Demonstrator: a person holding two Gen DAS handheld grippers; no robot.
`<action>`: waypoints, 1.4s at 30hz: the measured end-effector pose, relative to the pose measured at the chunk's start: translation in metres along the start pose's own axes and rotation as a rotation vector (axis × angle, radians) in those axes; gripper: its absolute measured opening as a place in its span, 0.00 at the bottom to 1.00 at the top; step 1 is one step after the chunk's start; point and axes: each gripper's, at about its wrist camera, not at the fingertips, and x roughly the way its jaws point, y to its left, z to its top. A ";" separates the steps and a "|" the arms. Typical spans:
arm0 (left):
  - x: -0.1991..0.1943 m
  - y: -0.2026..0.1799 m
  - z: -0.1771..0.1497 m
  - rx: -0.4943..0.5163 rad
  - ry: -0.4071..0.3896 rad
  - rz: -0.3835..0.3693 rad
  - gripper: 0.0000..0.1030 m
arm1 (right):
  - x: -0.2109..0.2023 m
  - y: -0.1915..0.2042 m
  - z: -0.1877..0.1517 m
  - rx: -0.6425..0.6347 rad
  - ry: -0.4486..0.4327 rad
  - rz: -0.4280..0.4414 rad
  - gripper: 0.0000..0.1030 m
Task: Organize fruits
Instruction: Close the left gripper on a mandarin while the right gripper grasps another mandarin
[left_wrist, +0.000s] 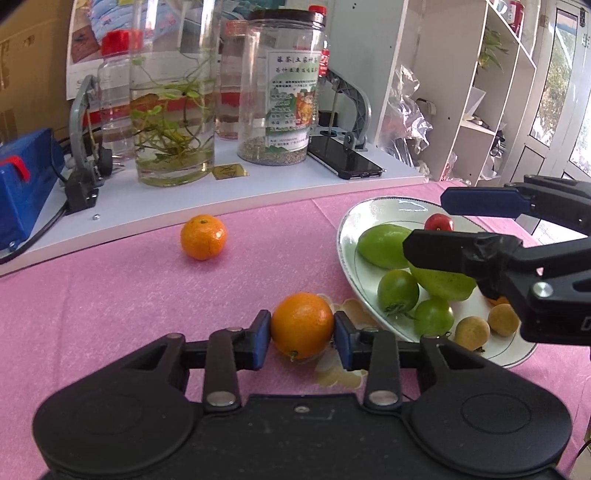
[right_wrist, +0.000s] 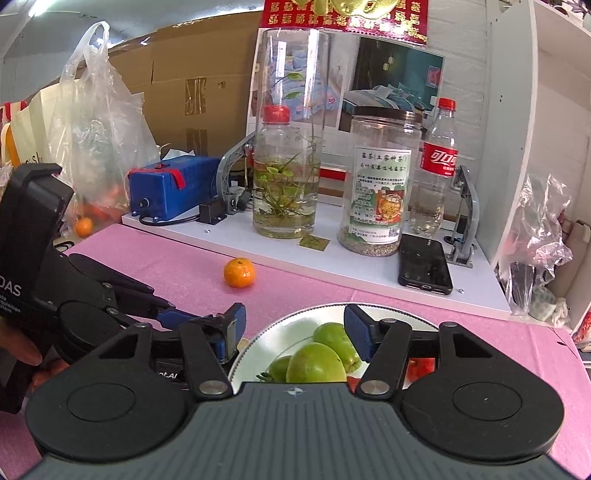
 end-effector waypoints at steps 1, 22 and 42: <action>-0.005 0.004 -0.001 -0.015 -0.005 0.007 1.00 | 0.002 0.003 0.002 -0.009 -0.001 0.008 0.95; -0.048 0.064 -0.021 -0.194 -0.055 0.128 1.00 | 0.110 0.038 0.028 0.132 0.104 0.053 0.87; -0.036 0.078 -0.025 -0.224 -0.046 0.114 1.00 | 0.154 0.049 0.027 0.121 0.185 0.015 0.62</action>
